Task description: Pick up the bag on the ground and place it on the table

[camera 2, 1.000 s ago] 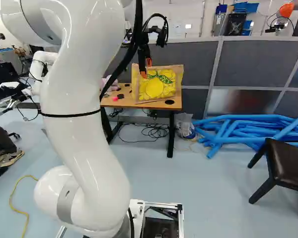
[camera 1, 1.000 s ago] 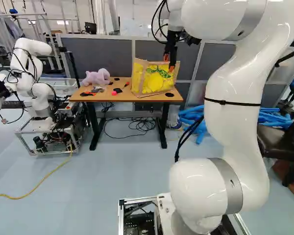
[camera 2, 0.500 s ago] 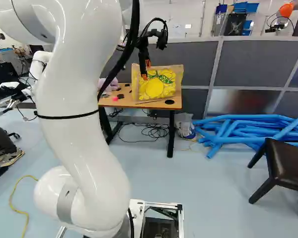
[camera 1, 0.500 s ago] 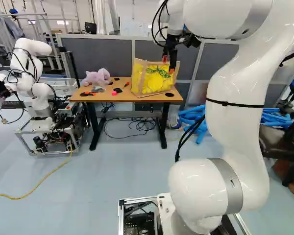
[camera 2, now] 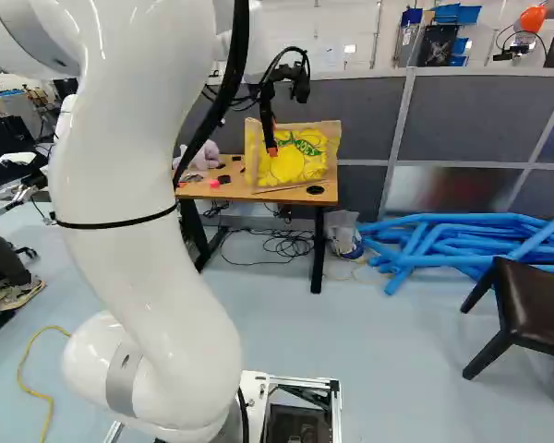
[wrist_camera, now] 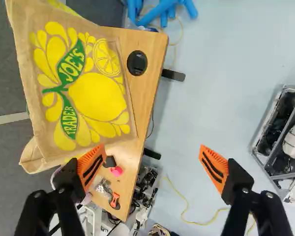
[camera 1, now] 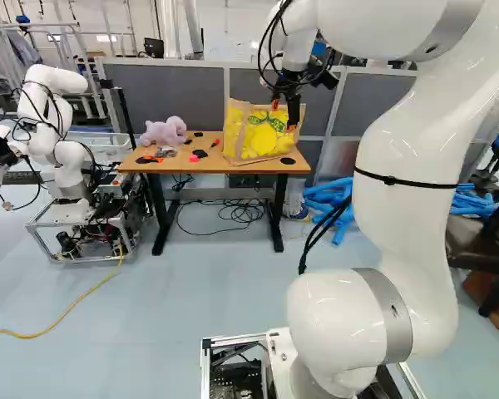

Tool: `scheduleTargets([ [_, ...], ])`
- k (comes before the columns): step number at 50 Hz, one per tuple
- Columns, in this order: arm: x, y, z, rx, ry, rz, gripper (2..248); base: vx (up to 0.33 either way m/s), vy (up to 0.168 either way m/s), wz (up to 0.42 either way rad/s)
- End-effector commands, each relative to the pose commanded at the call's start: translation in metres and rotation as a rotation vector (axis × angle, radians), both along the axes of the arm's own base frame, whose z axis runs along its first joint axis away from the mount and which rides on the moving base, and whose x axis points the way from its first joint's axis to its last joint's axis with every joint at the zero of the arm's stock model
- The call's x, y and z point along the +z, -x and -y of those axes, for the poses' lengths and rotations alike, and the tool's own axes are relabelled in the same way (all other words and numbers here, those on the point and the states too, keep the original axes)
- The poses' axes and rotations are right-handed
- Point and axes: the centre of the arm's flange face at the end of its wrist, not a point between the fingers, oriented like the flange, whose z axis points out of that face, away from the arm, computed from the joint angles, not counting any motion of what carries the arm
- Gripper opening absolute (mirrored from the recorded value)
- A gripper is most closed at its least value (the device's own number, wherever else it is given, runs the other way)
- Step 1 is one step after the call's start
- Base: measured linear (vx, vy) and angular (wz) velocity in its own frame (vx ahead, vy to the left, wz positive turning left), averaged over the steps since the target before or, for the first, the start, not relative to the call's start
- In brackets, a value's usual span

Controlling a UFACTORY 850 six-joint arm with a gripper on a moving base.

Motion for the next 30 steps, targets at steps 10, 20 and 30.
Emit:
scheduleTargets([
  [10,-0.016,0.008,-0.003,0.069,0.032,0.042,247,0.0,0.0,0.0],
  [20,-0.035,0.018,-0.006,0.146,0.071,0.089,247,0.0,0.0,0.0],
  [30,-0.055,0.032,-0.009,0.23,0.12,0.141,247,0.0,0.0,0.0],
])
